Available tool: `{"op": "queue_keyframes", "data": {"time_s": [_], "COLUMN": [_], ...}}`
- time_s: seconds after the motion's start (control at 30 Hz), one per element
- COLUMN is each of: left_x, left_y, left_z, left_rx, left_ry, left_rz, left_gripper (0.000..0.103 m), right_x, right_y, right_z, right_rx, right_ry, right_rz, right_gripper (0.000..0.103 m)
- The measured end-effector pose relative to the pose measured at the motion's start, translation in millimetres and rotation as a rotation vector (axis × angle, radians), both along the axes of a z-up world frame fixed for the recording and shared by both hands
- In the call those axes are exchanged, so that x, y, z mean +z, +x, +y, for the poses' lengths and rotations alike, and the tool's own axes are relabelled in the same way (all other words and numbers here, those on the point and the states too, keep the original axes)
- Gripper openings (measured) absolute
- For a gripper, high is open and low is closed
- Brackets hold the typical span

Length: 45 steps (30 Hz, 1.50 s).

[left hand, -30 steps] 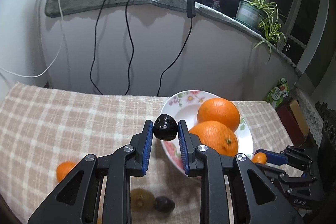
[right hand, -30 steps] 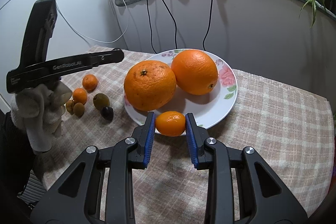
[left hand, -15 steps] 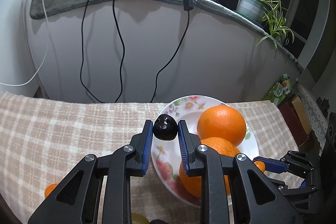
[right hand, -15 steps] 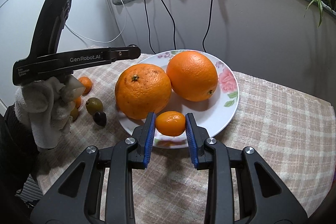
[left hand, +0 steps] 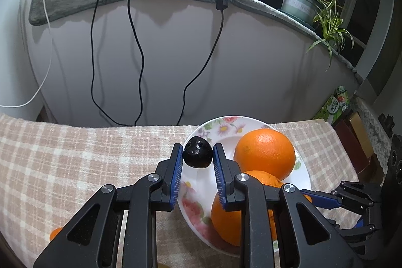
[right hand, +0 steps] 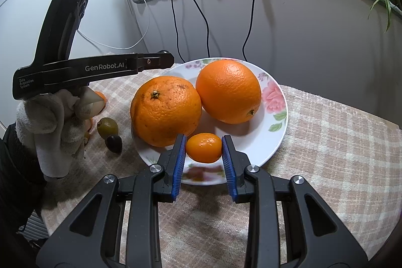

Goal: Organize fruits
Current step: 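Lower the mandarin onto the plate and open the right gripper while the left releases the plum there, then move both open grippers back toward the loose fruit on the cloth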

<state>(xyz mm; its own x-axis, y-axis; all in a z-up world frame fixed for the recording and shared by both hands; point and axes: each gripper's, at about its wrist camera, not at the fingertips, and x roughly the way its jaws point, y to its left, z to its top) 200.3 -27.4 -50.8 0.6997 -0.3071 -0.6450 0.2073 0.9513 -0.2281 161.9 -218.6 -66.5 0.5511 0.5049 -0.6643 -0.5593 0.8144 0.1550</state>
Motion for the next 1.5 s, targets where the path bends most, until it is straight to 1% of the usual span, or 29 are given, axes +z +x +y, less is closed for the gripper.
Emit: {"op": "queue_keyframes", "data": {"time_s": [0.13, 0.2, 0.23, 0.27, 0.3, 0.33, 0.37, 0.4, 0.43, 0.5, 0.53, 0.6, 0.7, 0.77, 0.8, 1.17, 1.5], "left_x": [1, 1, 2, 3, 4, 4, 5, 6, 6, 7, 7, 9, 11, 12, 12, 20, 35], "left_y": [0, -1, -1, -2, -2, -2, -3, -3, -3, -4, -4, -6, -7, -7, -7, -17, -39], "left_z": [1, 1, 1, 1, 0, 0, 0, 0, 0, 0, 0, 0, -2, -3, -3, -5, 0], "left_rx": [0.005, 0.003, 0.002, 0.001, -0.001, -0.001, 0.0, 0.0, 0.001, 0.003, 0.004, 0.001, 0.008, 0.007, 0.007, 0.004, 0.009], "left_ry": [-0.002, -0.004, -0.005, -0.007, -0.007, -0.006, -0.006, -0.009, -0.011, -0.016, -0.018, -0.018, -0.003, 0.0, 0.002, 0.019, 0.013], "left_rz": [-0.003, -0.006, -0.009, -0.011, -0.014, -0.018, -0.02, -0.021, -0.021, -0.022, -0.023, -0.028, -0.035, -0.035, -0.034, -0.06, -0.1], "left_gripper": [0.023, 0.032, 0.035, 0.038, 0.04, 0.042, 0.046, 0.05, 0.052, 0.061, 0.063, 0.068, 0.072, 0.073, 0.075, 0.076, 0.076], "right_x": [0, 0, 0, 0, 1, 1, 2, 3, 4, 4, 5, 5, 6, 6, 6, 9, 22], "right_y": [1, 1, 1, 1, 1, 0, -1, -1, -1, -2, -3, -3, -5, -5, -5, -8, -27], "right_z": [0, 0, 0, -1, -1, -1, -1, -1, -1, -2, -3, -4, -6, -6, -6, -6, -6], "right_rx": [-0.001, -0.004, -0.005, -0.007, -0.009, -0.01, -0.009, -0.008, -0.008, -0.004, -0.005, -0.007, -0.007, -0.008, -0.01, -0.013, -0.013], "right_ry": [-0.003, -0.002, -0.002, 0.0, 0.001, 0.003, 0.003, 0.004, 0.005, 0.01, 0.012, 0.015, 0.025, 0.027, 0.025, 0.024, 0.035], "right_rz": [-0.001, 0.0, 0.0, -0.004, -0.01, -0.017, -0.023, -0.025, -0.026, -0.029, -0.032, -0.037, -0.04, -0.042, -0.041, -0.041, -0.064], "right_gripper": [0.03, 0.032, 0.035, 0.048, 0.058, 0.061, 0.062, 0.062, 0.063, 0.07, 0.073, 0.081, 0.088, 0.088, 0.088, 0.088, 0.088]}}
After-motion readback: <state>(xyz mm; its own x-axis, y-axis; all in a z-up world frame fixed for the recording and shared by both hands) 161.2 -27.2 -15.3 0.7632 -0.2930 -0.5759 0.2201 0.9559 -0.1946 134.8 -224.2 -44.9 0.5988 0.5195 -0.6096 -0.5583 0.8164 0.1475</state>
